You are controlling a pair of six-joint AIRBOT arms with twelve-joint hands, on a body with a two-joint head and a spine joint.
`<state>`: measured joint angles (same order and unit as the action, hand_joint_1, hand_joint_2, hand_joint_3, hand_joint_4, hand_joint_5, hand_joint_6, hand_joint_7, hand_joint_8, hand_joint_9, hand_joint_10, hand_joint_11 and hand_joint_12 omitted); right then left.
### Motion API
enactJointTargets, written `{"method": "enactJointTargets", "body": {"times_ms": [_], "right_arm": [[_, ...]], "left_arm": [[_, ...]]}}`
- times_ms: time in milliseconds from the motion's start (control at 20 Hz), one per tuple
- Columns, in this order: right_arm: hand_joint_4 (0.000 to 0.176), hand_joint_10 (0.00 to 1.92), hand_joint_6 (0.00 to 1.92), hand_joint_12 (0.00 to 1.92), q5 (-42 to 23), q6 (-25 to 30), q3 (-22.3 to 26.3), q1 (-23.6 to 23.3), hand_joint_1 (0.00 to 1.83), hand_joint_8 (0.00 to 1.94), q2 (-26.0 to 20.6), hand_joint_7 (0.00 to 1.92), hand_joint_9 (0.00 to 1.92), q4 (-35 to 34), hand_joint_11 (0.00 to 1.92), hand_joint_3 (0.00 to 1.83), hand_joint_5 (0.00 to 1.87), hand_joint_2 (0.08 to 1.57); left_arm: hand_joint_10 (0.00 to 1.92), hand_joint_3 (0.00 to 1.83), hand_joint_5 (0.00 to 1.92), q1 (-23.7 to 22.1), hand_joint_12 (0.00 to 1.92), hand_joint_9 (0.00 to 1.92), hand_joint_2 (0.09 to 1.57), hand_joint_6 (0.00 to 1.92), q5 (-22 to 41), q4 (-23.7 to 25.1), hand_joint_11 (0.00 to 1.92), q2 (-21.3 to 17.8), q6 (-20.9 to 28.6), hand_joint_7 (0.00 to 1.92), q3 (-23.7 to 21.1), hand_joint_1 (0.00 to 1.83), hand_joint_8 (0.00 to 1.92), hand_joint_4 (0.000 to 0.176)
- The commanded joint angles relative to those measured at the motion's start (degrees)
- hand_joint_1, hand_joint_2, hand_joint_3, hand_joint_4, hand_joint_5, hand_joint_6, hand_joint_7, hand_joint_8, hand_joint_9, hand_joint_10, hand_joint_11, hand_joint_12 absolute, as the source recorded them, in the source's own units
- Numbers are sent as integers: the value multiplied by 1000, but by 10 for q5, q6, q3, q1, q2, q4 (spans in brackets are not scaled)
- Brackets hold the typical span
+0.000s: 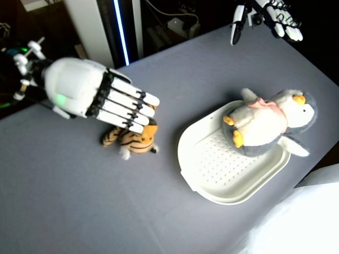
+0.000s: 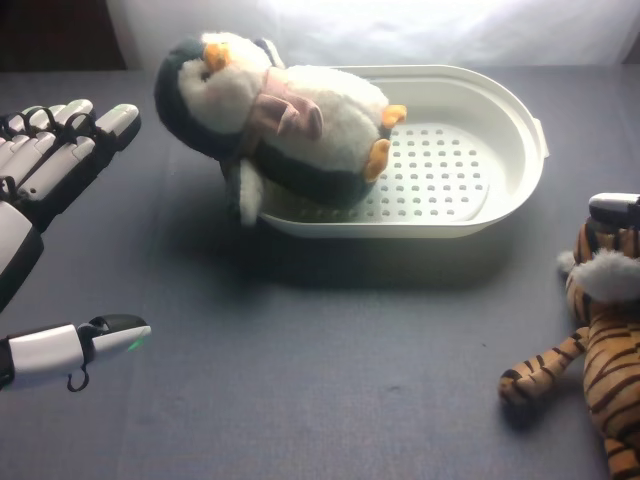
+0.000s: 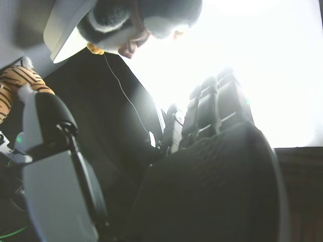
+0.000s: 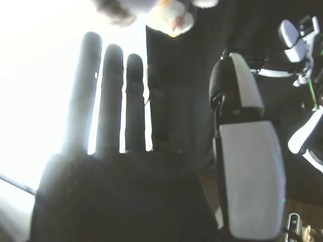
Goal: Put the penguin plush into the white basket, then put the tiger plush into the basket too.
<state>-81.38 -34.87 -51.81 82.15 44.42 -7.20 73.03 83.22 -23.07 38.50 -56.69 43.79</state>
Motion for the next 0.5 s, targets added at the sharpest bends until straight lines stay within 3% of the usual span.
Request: {"method": "enactJointTargets", "body": {"times_ms": [0, 50, 150, 250, 300, 450], "right_arm": [[0, 1, 5, 376, -79, -2, 4, 3, 800, 2, -7, 564, 692, -5, 615, 0, 467, 1115], [0, 1, 1, 532, -90, -12, 13, 12, 793, 0, -19, 566, 695, -3, 554, 2, 468, 1115], [51, 0, 0, 740, -124, -19, 24, 38, 815, 0, -35, 528, 629, -11, 358, 0, 419, 1117], [61, 0, 0, 756, -160, -20, 34, 62, 749, 0, -50, 494, 587, -16, 311, 6, 401, 1140], [83, 0, 0, 754, -172, -24, 40, 71, 708, 0, -58, 470, 560, -15, 281, 7, 385, 1148], [95, 3, 0, 859, -188, -35, 54, 97, 728, 0, -73, 509, 593, -15, 270, 0, 432, 1126]], "left_arm": [[0, 7, 0, -2, 1, 0, 887, 0, 73, 12, 1, 4, 3, 0, 0, 939, 0, 176], [0, 7, 0, -1, 1, 0, 888, 0, 73, 12, 2, 4, 3, 0, -1, 938, 0, 176], [0, 7, 0, 0, 5, 0, 891, 0, 74, 11, 12, 4, 4, 0, -1, 933, 0, 176], [0, 11, 0, 0, 8, 0, 904, 0, 74, 9, 18, 5, 4, 0, -1, 941, 0, 170], [0, 10, 0, 0, 8, 0, 904, 0, 74, 8, 19, 6, 4, 0, -1, 942, 0, 175], [0, 10, 0, 0, 14, 0, 909, 0, 74, 7, 31, 8, 4, 0, -1, 925, 0, 176]]}}
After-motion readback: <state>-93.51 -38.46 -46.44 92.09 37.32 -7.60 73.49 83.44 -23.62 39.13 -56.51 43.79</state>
